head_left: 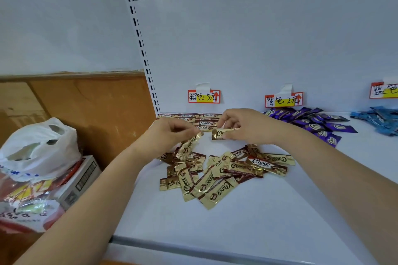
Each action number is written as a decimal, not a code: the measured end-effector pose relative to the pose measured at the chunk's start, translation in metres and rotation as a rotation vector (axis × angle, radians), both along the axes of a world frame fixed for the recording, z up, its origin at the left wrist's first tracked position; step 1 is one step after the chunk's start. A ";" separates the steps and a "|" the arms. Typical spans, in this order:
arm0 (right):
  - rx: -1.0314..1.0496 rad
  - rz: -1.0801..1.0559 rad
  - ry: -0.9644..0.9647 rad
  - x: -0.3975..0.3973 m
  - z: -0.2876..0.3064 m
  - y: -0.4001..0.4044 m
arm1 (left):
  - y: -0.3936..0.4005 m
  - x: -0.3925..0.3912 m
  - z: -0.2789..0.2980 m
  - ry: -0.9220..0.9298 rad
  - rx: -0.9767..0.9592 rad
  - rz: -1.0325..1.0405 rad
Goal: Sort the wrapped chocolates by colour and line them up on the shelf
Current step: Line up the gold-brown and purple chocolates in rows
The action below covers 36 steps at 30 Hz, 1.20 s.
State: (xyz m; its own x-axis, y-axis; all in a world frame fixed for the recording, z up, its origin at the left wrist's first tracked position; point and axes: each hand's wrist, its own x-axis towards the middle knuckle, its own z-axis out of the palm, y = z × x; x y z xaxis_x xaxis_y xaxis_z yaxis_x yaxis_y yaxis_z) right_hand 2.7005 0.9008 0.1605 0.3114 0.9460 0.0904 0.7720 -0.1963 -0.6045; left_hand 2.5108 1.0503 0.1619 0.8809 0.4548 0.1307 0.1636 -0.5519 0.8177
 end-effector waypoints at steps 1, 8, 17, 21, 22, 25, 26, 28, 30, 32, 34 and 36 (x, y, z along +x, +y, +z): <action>0.030 -0.014 -0.017 0.000 -0.001 0.001 | 0.000 0.000 0.002 -0.051 -0.050 0.035; 0.139 -0.024 -0.115 -0.006 -0.007 0.001 | 0.014 -0.001 -0.001 -0.298 0.007 0.292; 0.112 0.029 -0.139 -0.008 -0.009 0.003 | 0.016 -0.004 -0.005 -0.077 0.384 0.009; 0.098 0.048 -0.089 -0.006 -0.008 0.000 | 0.021 -0.009 -0.001 0.114 0.313 -0.057; 0.075 0.055 -0.101 -0.005 -0.008 0.000 | 0.022 -0.010 -0.002 0.148 0.325 -0.036; 0.026 0.076 -0.185 -0.003 -0.009 0.001 | 0.030 -0.010 -0.008 0.180 0.439 0.074; 0.031 0.079 -0.185 -0.003 -0.009 0.001 | 0.031 -0.008 -0.010 0.199 0.462 0.085; 0.036 0.081 -0.183 -0.001 -0.010 0.001 | 0.033 -0.006 -0.013 0.280 0.482 0.077; 0.024 0.087 -0.204 -0.001 -0.012 0.002 | 0.035 -0.005 -0.015 0.325 0.474 0.061; 0.023 0.089 -0.208 -0.002 -0.012 0.002 | 0.037 -0.008 -0.014 0.313 0.462 0.049; 0.032 0.089 -0.214 -0.002 -0.014 0.004 | 0.039 -0.010 -0.012 0.308 0.446 0.034; 0.051 0.080 -0.224 -0.003 -0.016 0.006 | 0.042 -0.012 -0.010 0.314 0.431 0.038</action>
State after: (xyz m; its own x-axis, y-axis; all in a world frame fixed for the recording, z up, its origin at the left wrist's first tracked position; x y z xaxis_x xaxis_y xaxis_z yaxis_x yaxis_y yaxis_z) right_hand 2.6973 0.9070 0.1450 0.2021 0.9593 0.1974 0.8999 -0.1023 -0.4240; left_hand 2.4985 1.0919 0.1518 0.8917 0.4505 0.0451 0.3906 -0.8159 0.4264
